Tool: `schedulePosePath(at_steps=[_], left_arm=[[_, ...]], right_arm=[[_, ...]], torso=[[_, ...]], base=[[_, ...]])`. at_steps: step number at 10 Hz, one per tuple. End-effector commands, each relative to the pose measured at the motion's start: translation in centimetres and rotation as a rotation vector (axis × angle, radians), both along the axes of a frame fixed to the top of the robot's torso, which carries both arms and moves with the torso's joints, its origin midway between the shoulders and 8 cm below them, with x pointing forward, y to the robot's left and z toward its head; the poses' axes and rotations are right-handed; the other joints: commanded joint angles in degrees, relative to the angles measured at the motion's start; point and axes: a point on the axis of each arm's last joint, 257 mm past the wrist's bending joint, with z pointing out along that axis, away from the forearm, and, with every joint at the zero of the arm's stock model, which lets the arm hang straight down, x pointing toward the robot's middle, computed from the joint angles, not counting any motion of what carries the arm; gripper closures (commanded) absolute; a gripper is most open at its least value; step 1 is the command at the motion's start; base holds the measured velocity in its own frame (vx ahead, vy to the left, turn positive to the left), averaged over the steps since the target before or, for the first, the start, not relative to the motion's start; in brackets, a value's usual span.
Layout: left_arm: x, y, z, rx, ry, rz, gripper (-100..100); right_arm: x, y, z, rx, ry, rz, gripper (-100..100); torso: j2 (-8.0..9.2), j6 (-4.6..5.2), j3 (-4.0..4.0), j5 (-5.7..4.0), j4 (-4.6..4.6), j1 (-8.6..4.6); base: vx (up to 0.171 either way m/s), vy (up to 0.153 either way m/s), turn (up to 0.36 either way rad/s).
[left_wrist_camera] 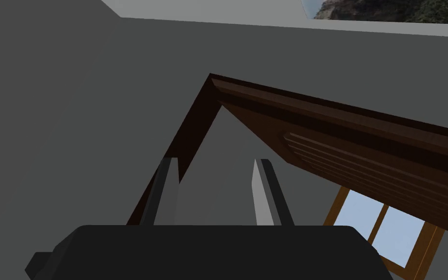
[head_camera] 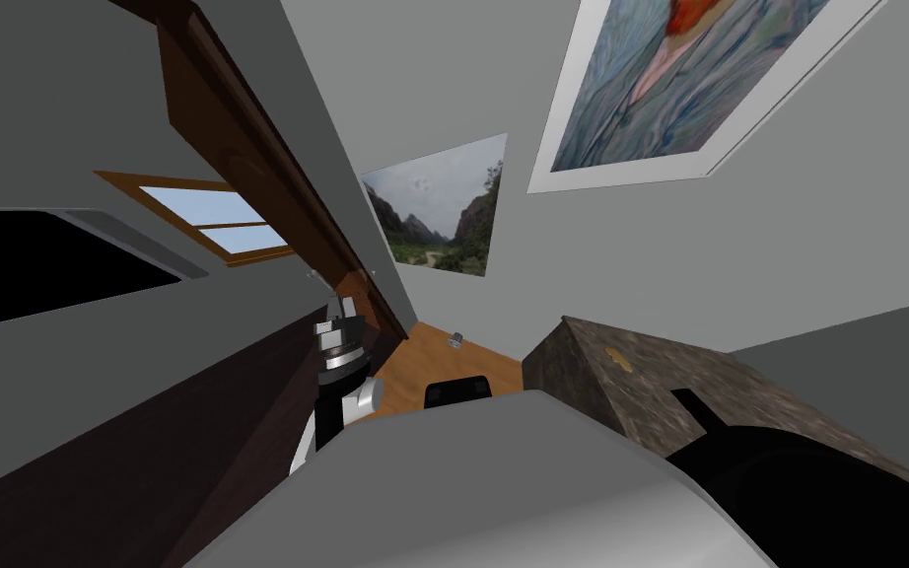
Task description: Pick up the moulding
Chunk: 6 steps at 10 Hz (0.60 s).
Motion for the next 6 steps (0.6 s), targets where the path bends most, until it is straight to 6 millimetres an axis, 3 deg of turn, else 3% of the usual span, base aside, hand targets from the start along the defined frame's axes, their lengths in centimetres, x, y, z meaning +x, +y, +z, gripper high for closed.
schedulePosePath(at_steps=[1,2,4,5,6], left_arm=[[0.0,0.0,0.0,0.0,0.0,0.0,0],[0.0,0.0,0.0,0.0,0.0,0.0,0],[0.0,0.0,0.0,0.0,0.0,0.0,0],[0.0,0.0,0.0,0.0,0.0,0.0,0],[0.0,0.0,0.0,0.0,0.0,0.0,0]], right_arm=[[-2.0,-0.2,0.2,-0.014,0.027,-0.019,-100],[-2.7,0.0,0.1,-0.009,0.037,-0.032,-100],[-1.2,-0.4,0.3,-0.021,-0.019,-0.073,-100],[-4.0,-1.2,1.0,-0.057,0.041,-0.073,-100],[-5.6,-0.9,1.0,-0.051,0.077,-0.077,-100]], torso=[[0.0,0.0,0.0,0.0,0.0,0.0],[0.06,0.12,0.05,0.0,0.03,0.01],[-0.01,0.14,0.01,-0.02,0.02,-0.03],[-0.08,0.13,-0.03,-0.02,0.0,-0.05],[0.02,0.02,0.02,-0.01,0.01,0.0]], base=[[-0.069,0.019,0.236],[-0.037,0.007,-0.019],[-0.009,0.001,-0.019],[-0.061,0.023,0.36],[-0.077,0.024,0.236]])
